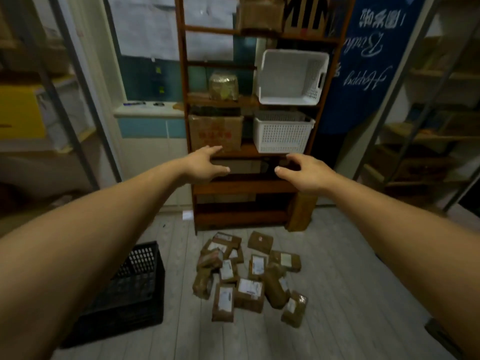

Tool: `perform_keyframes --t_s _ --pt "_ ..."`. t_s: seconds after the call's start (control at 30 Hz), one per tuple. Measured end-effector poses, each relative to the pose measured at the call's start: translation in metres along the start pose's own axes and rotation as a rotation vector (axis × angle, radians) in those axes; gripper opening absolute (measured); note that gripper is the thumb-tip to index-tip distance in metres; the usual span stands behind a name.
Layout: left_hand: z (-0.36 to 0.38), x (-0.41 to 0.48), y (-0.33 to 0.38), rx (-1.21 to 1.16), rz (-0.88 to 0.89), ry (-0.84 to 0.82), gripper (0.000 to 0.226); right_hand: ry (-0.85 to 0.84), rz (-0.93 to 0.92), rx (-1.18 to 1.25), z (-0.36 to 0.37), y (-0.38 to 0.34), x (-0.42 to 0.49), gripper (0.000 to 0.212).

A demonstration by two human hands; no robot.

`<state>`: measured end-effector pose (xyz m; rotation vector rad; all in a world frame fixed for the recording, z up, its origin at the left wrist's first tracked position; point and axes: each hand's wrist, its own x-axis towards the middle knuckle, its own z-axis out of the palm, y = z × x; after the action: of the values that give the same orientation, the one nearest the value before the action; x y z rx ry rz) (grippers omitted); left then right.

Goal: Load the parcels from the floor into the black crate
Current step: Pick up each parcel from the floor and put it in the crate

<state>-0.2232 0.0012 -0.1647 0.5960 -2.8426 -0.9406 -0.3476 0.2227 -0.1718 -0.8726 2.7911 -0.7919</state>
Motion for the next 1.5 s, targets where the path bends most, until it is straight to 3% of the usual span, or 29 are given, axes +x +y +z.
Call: perform_keyframes --t_s 0.27,0.53,0.67,0.83,0.9,0.97,1.07,1.17,1.3,1.4,1.5 --pt "0.128 0.102 -0.007 -0.080 -0.128 -0.202 0.081 -0.138 0.108 0.075 0.070 0.116 0.065 0.078" --pt "0.219 0.177 -0.084 -0.070 -0.253 -0.277 0.080 -0.325 0.233 0.041 0.167 0.200 0.114 0.073" --pt "0.251 0.220 -0.136 -0.142 -0.202 -0.385 0.066 -0.361 0.309 0.109 0.222 0.230 0.147 0.069" --pt "0.317 0.268 -0.199 -0.201 -0.285 -0.474 0.054 -0.389 0.280 0.208 0.298 0.271 0.196 0.020" --pt "0.351 0.280 -0.223 -0.311 -0.286 -0.493 0.041 -0.443 0.281 0.258 0.333 0.292 0.215 0.025" --pt "0.390 0.290 -0.249 -0.356 -0.292 -0.448 0.043 -0.506 0.293 0.304 0.374 0.321 0.233 0.039" --pt "0.462 0.301 -0.295 -0.203 -0.450 -0.364 0.070 -0.566 0.319 0.346 0.442 0.378 0.246 0.025" --pt "0.545 0.309 -0.337 -0.155 -0.528 -0.401 0.082 -0.643 0.300 0.339 0.515 0.433 0.248 0.028" --pt "0.650 0.320 -0.387 -0.258 -0.540 -0.440 0.096 -0.666 0.301 0.366 0.621 0.502 0.235 0.058" --pt "0.711 0.323 -0.414 -0.361 -0.606 -0.410 0.095 -0.694 0.490 0.435 0.688 0.528 0.215 0.065" --pt "0.754 0.319 -0.431 -0.514 -0.652 -0.450 0.068 -0.675 0.706 0.482 0.737 0.538 0.204 0.082"
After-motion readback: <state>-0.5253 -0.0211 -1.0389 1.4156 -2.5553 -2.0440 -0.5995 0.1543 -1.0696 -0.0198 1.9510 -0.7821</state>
